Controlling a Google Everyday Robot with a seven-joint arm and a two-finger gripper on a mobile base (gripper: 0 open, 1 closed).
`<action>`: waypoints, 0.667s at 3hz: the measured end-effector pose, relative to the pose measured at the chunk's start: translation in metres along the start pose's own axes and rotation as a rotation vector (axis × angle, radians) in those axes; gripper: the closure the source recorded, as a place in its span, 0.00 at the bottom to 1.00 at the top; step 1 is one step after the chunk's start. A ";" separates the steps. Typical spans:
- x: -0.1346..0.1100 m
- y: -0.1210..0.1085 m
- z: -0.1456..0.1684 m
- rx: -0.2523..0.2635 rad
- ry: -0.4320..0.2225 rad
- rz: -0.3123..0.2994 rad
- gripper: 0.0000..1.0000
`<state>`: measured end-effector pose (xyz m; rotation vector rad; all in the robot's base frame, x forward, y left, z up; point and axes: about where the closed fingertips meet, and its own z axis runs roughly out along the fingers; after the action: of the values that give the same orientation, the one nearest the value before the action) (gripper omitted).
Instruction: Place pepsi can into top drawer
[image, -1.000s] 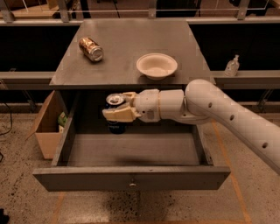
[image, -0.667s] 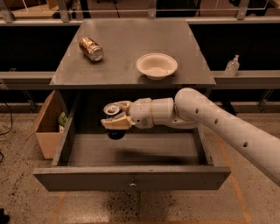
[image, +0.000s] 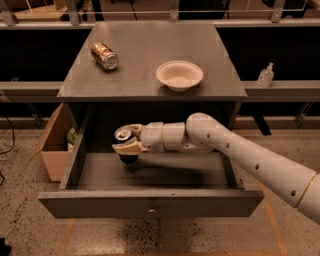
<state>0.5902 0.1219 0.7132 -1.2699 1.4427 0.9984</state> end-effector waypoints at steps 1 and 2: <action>0.021 -0.002 0.019 -0.006 -0.008 0.011 0.82; 0.032 -0.007 0.030 0.008 -0.010 0.011 0.59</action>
Offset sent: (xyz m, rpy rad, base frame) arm 0.0209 0.0241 -0.0554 0.0118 0.0015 -0.0383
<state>0.6006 0.1423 0.6748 -1.2506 1.4462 1.0037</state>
